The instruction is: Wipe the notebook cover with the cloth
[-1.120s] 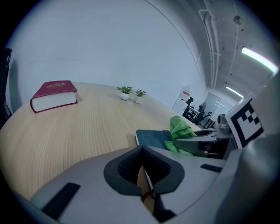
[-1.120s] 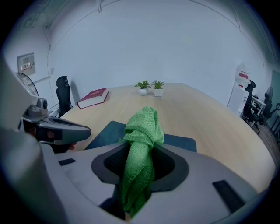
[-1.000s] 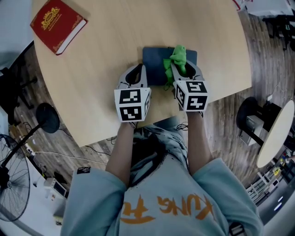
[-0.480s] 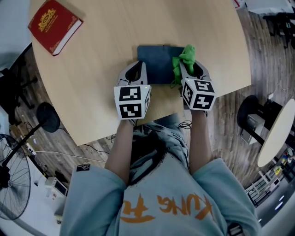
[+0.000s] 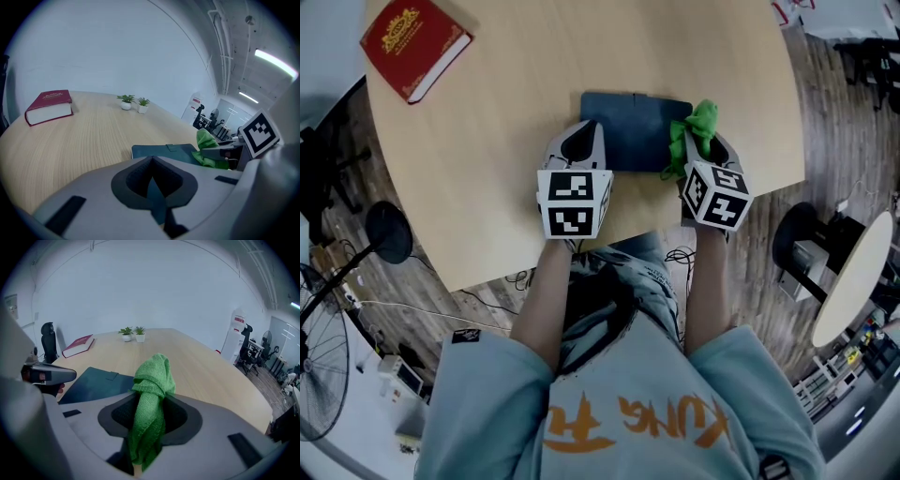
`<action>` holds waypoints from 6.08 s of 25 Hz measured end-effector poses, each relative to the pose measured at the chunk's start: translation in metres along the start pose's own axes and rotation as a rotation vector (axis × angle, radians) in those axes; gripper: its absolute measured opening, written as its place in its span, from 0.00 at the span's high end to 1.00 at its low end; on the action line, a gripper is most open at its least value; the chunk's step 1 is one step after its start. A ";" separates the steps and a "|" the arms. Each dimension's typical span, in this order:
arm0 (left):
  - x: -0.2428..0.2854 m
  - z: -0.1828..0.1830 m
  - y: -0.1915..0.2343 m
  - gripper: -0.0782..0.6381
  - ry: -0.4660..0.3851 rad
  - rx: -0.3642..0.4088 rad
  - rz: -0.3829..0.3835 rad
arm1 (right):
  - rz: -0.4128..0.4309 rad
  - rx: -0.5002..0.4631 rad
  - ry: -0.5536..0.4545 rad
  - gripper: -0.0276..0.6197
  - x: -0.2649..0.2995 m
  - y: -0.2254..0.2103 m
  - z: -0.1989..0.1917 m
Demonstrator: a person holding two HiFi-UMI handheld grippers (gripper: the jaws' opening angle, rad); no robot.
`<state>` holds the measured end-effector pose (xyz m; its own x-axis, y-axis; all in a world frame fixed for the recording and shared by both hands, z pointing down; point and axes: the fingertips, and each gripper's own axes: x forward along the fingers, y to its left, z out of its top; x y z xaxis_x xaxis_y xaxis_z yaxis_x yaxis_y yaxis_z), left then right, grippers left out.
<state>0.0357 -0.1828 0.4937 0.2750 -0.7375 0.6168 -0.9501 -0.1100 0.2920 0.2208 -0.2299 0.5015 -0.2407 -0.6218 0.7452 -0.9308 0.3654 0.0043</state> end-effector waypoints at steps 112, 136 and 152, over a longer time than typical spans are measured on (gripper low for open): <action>-0.124 0.111 0.041 0.87 -0.297 0.098 0.074 | 0.132 0.243 -0.414 0.76 -0.066 0.079 0.113; -0.300 0.243 0.054 0.87 -0.742 0.175 0.204 | 0.334 -0.116 -0.779 0.76 -0.220 0.198 0.267; -0.304 0.226 0.061 0.87 -0.735 0.130 0.233 | 0.410 -0.225 -0.785 0.76 -0.229 0.220 0.274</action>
<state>-0.1387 -0.1159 0.1587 -0.0587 -0.9983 -0.0039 -0.9935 0.0580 0.0984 -0.0041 -0.1970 0.1491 -0.7351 -0.6762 0.0496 -0.6756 0.7366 0.0308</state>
